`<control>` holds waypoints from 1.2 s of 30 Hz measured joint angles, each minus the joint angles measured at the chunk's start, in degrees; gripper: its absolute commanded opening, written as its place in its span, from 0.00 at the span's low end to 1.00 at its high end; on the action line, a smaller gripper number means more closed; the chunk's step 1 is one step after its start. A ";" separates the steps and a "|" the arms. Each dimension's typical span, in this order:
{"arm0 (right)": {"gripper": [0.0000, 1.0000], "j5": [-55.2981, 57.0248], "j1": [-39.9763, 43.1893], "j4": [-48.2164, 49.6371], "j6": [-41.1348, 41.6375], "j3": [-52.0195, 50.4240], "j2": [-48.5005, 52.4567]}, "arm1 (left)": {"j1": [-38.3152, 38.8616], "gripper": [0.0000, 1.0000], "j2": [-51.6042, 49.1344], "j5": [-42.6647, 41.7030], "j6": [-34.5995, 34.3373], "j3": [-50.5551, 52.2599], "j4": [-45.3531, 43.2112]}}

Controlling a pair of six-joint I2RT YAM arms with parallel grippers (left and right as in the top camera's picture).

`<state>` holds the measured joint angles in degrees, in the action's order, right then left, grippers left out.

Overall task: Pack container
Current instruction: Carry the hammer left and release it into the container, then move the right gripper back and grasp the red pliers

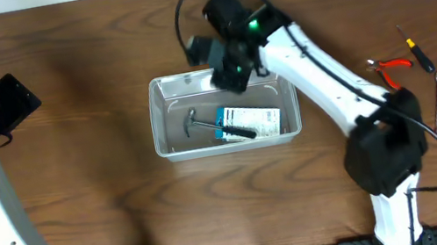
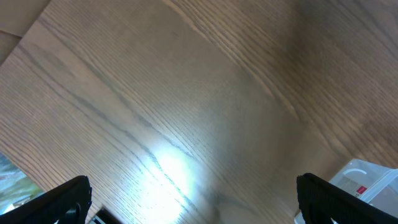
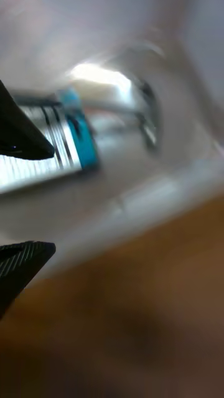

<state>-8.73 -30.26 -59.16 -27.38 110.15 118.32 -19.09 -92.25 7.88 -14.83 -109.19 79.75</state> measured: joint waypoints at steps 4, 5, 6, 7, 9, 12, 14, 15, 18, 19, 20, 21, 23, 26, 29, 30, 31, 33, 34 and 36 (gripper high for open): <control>0.65 8.81 4.98 3.21 12.52 3.67 -6.58 | 0.00 0.98 0.00 0.00 0.02 0.00 0.00; 0.67 10.58 7.43 3.30 15.78 4.50 -8.87 | 0.00 0.98 0.00 0.00 0.00 0.00 0.02; 0.67 11.56 9.53 3.15 17.75 4.98 -10.54 | 0.00 0.98 0.00 0.00 0.00 0.00 0.07; 0.69 12.33 12.20 2.21 19.30 5.64 -12.17 | 0.00 0.98 0.00 0.00 0.00 0.00 0.15; 0.69 12.92 17.16 -0.92 19.52 6.36 -14.19 | 0.00 0.98 0.00 0.00 0.00 0.00 0.33; 0.72 12.35 23.28 -8.00 14.34 5.99 -14.12 | 0.00 0.98 0.00 -0.02 0.00 0.00 0.66; 0.76 11.82 26.21 -12.63 9.07 4.92 -12.33 | 0.00 0.98 0.00 0.00 0.02 0.00 0.66; 0.76 11.58 27.65 -14.34 6.38 4.02 -10.91 | 0.00 0.98 0.00 0.00 0.00 0.00 0.66; 0.78 11.04 31.74 -15.47 0.94 1.09 -6.08 | 0.00 0.98 0.00 0.00 0.02 0.00 0.66; 0.79 10.97 33.03 -15.63 -0.22 0.20 -4.42 | 0.00 0.98 0.00 0.00 0.00 0.00 0.66; 0.78 10.95 34.18 -15.61 -1.11 -0.57 -3.06 | 0.00 0.98 0.00 0.00 0.00 0.00 0.68; 0.78 10.86 35.41 -15.58 -1.86 -1.29 -1.62 | 0.00 0.98 0.00 0.00 0.00 0.00 0.66; 0.78 10.84 37.88 -15.13 -3.32 -2.47 0.81 | 0.00 0.98 0.00 0.00 0.02 0.00 0.68; 0.78 10.45 40.48 -14.88 -5.29 -3.04 2.89 | 0.00 0.98 0.00 0.00 0.00 0.00 0.66; 0.77 9.31 42.49 -14.73 -7.02 -3.08 4.76 | 0.00 0.98 0.00 0.00 0.00 0.00 0.66; 0.77 9.11 42.82 -14.73 -7.41 -3.10 5.29 | 0.00 0.98 0.00 0.00 0.00 0.00 0.66; 0.77 8.87 43.01 -14.73 -7.74 -3.13 5.81 | 0.00 0.98 0.00 0.00 0.02 0.00 0.63; 0.76 8.48 43.19 -14.75 -8.50 -3.19 6.99 | 0.00 0.98 0.00 0.00 0.00 0.00 0.55; 0.76 8.33 43.19 -14.73 -8.87 -3.23 7.61 | 0.00 0.98 0.00 0.00 0.02 0.00 0.42; 0.76 8.11 43.19 -14.73 -9.35 -3.34 8.76 | 0.00 0.98 0.00 0.00 0.02 0.00 -0.17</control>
<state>-0.62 12.93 -73.89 -36.73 106.80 127.09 -19.09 -92.25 7.88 -14.81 -109.19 79.57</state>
